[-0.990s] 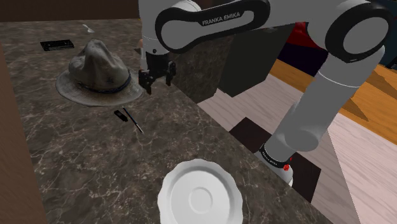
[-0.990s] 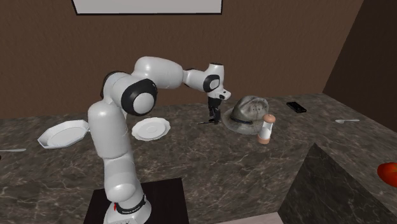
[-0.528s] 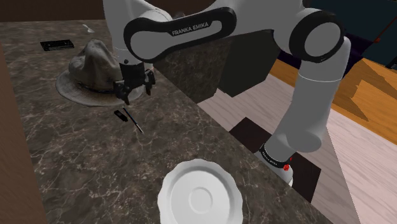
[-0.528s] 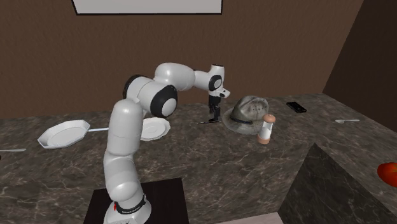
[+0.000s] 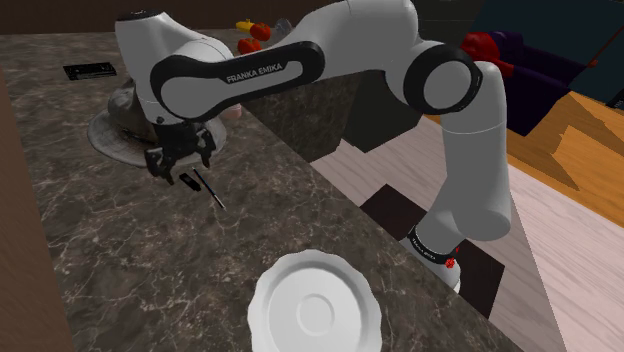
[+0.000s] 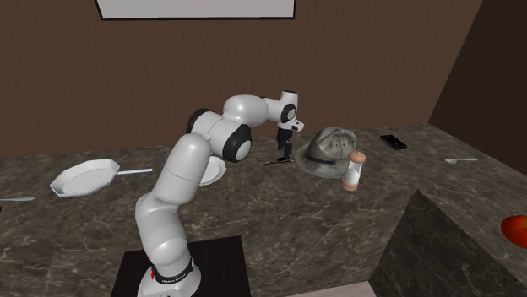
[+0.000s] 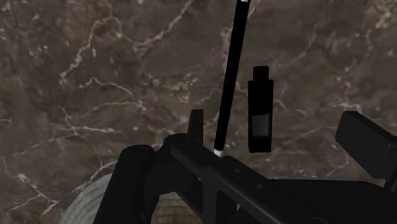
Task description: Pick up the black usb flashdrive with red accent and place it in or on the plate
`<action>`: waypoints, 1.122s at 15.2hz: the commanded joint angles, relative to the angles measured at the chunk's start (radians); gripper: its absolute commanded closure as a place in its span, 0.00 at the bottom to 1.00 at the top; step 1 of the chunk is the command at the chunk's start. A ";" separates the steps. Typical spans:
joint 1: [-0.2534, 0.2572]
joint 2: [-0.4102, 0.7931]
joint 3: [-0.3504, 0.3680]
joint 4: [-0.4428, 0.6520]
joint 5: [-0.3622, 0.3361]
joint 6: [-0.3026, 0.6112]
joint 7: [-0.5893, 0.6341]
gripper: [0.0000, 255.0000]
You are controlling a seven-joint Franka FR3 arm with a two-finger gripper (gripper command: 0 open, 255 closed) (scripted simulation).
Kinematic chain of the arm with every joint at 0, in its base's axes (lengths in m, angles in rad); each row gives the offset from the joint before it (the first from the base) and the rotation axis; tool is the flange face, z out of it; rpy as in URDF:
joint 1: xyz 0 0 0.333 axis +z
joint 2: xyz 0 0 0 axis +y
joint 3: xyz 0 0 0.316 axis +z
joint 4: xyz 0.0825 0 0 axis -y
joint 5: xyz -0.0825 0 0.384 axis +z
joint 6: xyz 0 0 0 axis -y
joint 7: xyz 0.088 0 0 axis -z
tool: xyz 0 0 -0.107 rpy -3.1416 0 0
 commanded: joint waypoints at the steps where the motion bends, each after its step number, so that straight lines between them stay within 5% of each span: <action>1: 0.000 0.003 -0.001 -0.022 -0.002 0.025 0.004 0.00; 12: -0.002 0.013 -0.004 -0.055 -0.007 0.067 0.008 0.00; 13: -0.002 0.013 -0.004 -0.055 -0.007 0.067 0.008 1.00; 17: -0.005 0.012 -0.005 -0.057 -0.007 0.068 0.004 1.00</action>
